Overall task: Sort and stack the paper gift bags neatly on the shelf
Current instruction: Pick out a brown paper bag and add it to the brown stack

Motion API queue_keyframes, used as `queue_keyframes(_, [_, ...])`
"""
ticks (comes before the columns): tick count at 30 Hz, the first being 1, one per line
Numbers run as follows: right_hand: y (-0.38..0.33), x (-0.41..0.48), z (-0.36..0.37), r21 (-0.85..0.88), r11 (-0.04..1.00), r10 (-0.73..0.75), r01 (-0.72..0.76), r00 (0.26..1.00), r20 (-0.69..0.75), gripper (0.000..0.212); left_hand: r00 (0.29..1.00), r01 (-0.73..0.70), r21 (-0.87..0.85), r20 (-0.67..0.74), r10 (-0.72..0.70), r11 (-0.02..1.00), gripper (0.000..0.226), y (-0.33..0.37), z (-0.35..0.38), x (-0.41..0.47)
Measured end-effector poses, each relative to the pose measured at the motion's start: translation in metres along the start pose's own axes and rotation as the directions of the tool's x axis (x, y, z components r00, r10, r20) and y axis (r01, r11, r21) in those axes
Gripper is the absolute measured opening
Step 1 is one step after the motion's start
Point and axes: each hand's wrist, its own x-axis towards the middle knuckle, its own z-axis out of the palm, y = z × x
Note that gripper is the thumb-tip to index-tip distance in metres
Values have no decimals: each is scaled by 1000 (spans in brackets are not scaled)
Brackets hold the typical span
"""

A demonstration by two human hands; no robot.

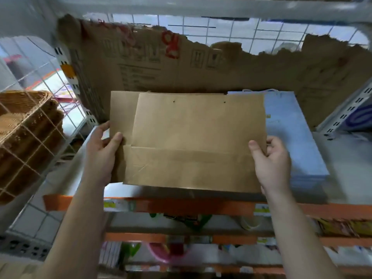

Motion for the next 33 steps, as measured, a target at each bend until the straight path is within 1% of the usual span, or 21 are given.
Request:
queue_keyframes(2, [-3,-10,17,-10,1000,19,-19,999,-28,11,999,39,42,7,-40,998,35,-6,-11,18])
queue_keyframes(5, [-3,-31,38,-32,997,65,-65,998,4,8,995,91,67,42,-94,994,31,-20,-29,46])
queue_keyframes(9, [0,-59,57,-100,992,83,-80,996,25,8,991,94,130,78,-104,987,35,-40,-42,73])
queue_keyframes(12, [8,-78,66,-132,984,123,-118,992,33,10,987,91,133,117,-107,987,30,-49,-41,84])
queue_keyframes(13, [13,-83,68,-127,981,153,-146,987,43,9,987,76,158,127,-97,984,26,-51,-39,86])
queue_keyframes(15, [21,-92,70,-110,973,207,-201,977,54,8,987,43,271,137,-83,962,22,-57,-37,90])
queue_keyframes(17, [27,-98,70,-86,966,248,-243,968,49,6,984,36,379,146,-98,925,17,-61,-36,93])
queue_keyframes(18, [30,-100,70,-71,963,263,-260,963,50,6,980,30,398,168,-105,917,20,-63,-36,95])
queue_keyframes(19, [32,-102,69,-60,960,276,-273,960,52,6,977,30,392,182,-109,920,24,-63,-34,95])
queue_keyframes(21, [36,-104,67,-55,956,291,-288,955,54,6,971,29,364,210,-112,931,13,-61,-28,95])
queue_keyframes(23, [38,-105,65,-49,954,297,-295,953,57,5,964,-15,347,253,-78,938,29,-58,-22,95])
queue_keyframes(24, [38,-106,65,-43,953,301,-298,952,60,5,961,-16,338,264,-79,941,31,-58,-20,97])
queue_keyframes(27, [37,-107,64,-26,949,314,-313,947,59,5,955,-10,316,283,-85,949,18,-61,-21,100])
queue_keyframes(29, [37,-108,63,-4,945,328,-328,943,54,5,950,21,292,293,-110,956,26,-62,-20,101])
queue_keyframes(31, [37,-109,62,11,940,339,-340,939,60,5,946,19,287,306,-110,958,30,-60,-17,99])
queue_keyframes(33, [35,-111,60,25,936,348,-350,935,69,5,948,28,268,297,-110,963,39,-62,-15,98])
